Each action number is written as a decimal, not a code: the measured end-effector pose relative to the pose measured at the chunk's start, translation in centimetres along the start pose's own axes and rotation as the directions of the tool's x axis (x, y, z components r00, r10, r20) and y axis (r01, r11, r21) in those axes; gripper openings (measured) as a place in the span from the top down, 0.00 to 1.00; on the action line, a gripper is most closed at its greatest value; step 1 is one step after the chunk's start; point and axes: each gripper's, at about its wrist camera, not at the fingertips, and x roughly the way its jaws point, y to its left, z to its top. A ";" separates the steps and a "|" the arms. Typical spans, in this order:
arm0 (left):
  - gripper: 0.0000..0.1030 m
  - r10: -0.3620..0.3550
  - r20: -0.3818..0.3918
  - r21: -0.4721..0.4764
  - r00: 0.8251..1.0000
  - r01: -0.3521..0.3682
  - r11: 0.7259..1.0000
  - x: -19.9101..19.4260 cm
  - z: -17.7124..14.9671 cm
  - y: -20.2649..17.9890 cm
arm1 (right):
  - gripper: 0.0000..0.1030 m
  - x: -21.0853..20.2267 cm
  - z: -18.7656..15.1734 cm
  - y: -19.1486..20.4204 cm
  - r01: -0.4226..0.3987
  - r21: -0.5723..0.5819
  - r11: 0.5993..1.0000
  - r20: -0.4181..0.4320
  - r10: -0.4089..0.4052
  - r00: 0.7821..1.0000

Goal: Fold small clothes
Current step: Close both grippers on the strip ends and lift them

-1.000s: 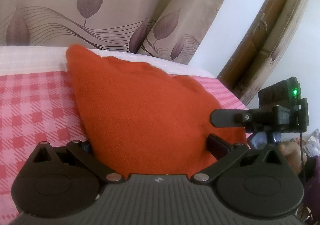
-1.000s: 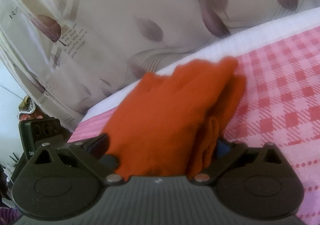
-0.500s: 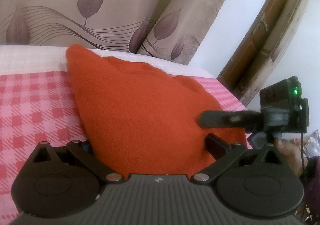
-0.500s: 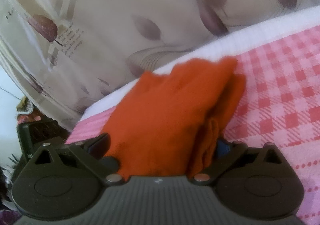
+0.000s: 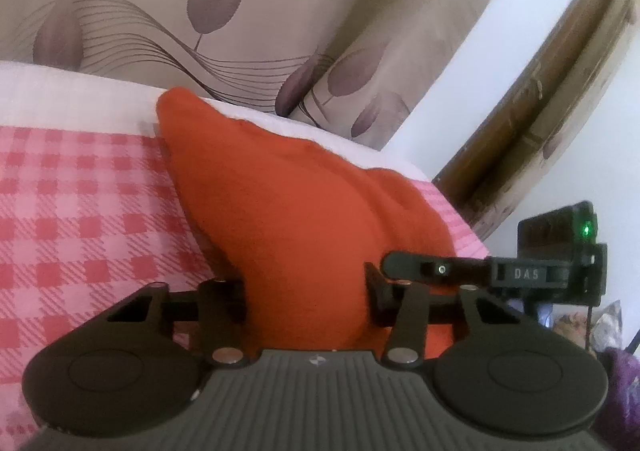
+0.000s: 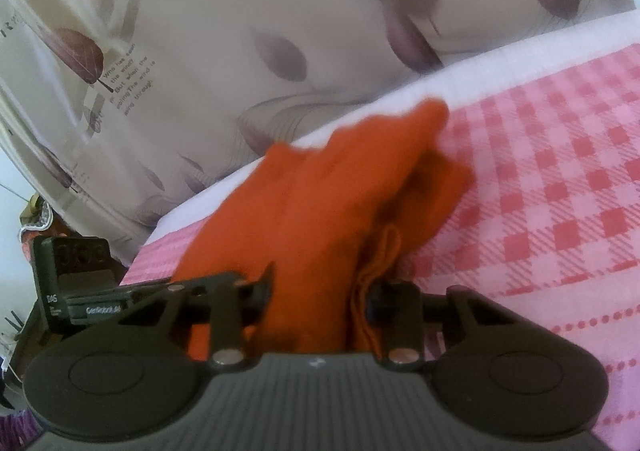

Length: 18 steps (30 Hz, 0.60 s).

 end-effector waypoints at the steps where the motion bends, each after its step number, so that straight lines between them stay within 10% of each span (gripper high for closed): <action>1: 0.56 -0.001 0.002 -0.007 1.000 0.002 1.000 0.0 0.0 0.0 | 0.64 0.0 0.0 0.0 -0.007 0.003 1.000 0.002 0.007 1.000; 8: 0.57 0.018 0.000 -0.007 1.000 -0.018 1.000 -0.2 0.2 -0.3 | 0.64 -0.4 -0.3 0.1 -0.023 0.026 0.999 0.018 0.023 1.000; 14: 0.36 0.009 -0.043 -0.041 0.999 -0.011 0.999 0.7 0.8 0.6 | 0.57 0.2 -0.2 -0.9 -0.032 0.096 0.995 -0.015 0.033 0.999; 18: 0.54 -0.006 -0.025 -0.042 1.000 0.005 0.999 1.2 0.9 0.9 | 0.59 0.4 -0.2 -0.2 -0.017 0.055 0.998 -0.013 0.017 1.000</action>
